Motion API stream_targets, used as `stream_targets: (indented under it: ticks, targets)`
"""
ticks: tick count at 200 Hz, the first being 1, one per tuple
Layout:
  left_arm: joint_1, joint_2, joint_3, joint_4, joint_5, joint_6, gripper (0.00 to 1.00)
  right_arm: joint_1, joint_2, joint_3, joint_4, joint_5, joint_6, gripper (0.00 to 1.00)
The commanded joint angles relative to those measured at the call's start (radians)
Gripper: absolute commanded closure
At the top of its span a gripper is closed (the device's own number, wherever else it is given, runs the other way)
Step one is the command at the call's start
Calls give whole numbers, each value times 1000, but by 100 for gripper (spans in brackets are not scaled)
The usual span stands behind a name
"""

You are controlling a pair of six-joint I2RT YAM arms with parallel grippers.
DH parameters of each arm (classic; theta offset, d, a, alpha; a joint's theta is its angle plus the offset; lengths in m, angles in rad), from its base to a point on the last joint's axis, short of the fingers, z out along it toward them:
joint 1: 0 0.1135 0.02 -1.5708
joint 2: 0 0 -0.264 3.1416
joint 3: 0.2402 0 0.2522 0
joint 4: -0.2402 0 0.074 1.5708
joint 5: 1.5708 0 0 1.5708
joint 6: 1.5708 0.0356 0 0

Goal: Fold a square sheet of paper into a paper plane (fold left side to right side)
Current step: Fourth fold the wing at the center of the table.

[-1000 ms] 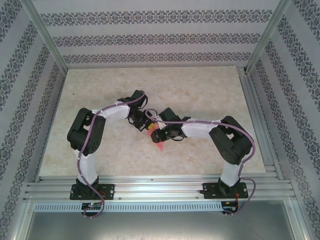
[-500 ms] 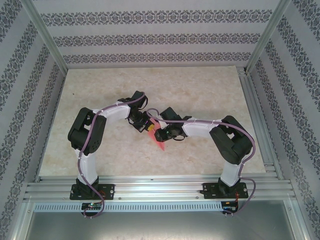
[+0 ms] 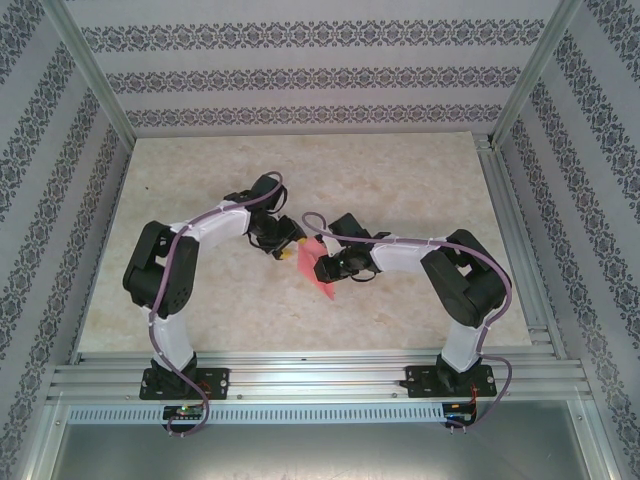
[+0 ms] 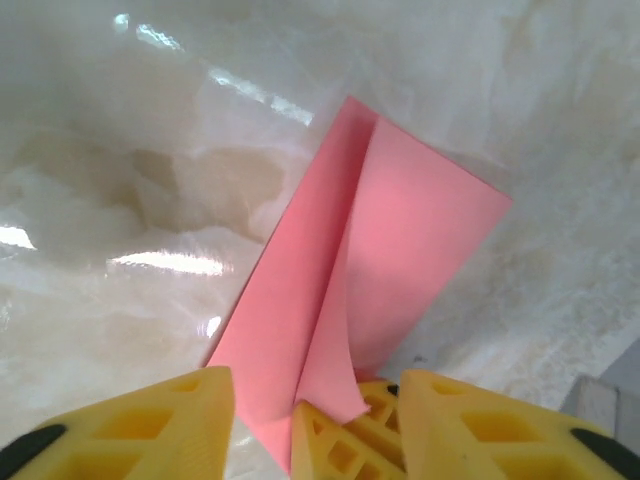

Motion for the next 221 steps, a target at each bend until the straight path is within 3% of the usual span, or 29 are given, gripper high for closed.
stream_targets:
  ticks: [1, 19, 45, 81, 221]
  targets:
    - [8, -110, -150, 201, -7, -3, 66, -17, -17, -29, 24, -39, 30, 87]
    - [8, -155, -231, 300, -14, -34, 84, -24, -17, -40, 38, -50, 41, 86]
    - [-7, -121, -264, 421, 74, -59, 100, -31, -18, -51, 62, -64, 53, 86]
    - [-38, -61, -258, 533, 124, -103, 100, -33, -14, -54, 74, -71, 62, 86]
    - [-46, 35, -304, 433, 27, -83, 100, -67, -41, -5, 47, -99, 80, 75]
